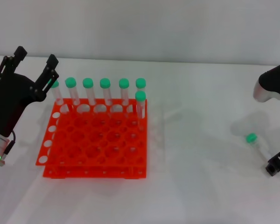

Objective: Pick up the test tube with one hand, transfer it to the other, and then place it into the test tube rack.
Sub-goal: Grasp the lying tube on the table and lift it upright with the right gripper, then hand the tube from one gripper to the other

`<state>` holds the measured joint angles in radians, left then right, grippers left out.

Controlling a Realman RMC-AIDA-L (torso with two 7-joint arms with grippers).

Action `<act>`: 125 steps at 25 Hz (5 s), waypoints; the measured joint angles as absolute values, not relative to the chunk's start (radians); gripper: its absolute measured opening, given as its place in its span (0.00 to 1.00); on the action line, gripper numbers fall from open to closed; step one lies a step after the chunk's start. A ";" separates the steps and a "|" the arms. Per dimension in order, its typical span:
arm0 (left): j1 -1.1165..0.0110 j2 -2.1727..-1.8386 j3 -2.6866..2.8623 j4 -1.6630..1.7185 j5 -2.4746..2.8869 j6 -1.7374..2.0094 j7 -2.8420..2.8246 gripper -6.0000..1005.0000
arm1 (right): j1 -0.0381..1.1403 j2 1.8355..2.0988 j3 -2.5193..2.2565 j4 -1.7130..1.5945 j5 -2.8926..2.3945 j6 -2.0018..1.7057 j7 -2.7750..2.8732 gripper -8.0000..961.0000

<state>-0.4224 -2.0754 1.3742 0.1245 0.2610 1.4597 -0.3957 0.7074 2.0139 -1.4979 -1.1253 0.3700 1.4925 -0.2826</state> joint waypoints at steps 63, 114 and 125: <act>-0.652 -2.004 1.383 0.347 0.961 1.305 -1.338 0.80 | 0.383 2.014 -1.554 -1.284 1.489 0.903 -1.451 0.21; -0.617 -2.038 1.344 0.395 1.011 1.303 -1.310 0.26 | 0.395 2.012 -1.597 -1.274 1.482 0.895 -1.435 0.21; -0.618 -2.041 1.342 0.397 1.011 1.313 -1.310 0.21 | 0.391 2.011 -1.594 -1.258 1.442 0.902 -1.402 0.21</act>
<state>-0.6181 -2.0411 1.3420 0.3971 1.0106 1.3133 -1.3104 0.3911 2.0114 -1.5937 -1.2581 1.4418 0.9016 -1.4019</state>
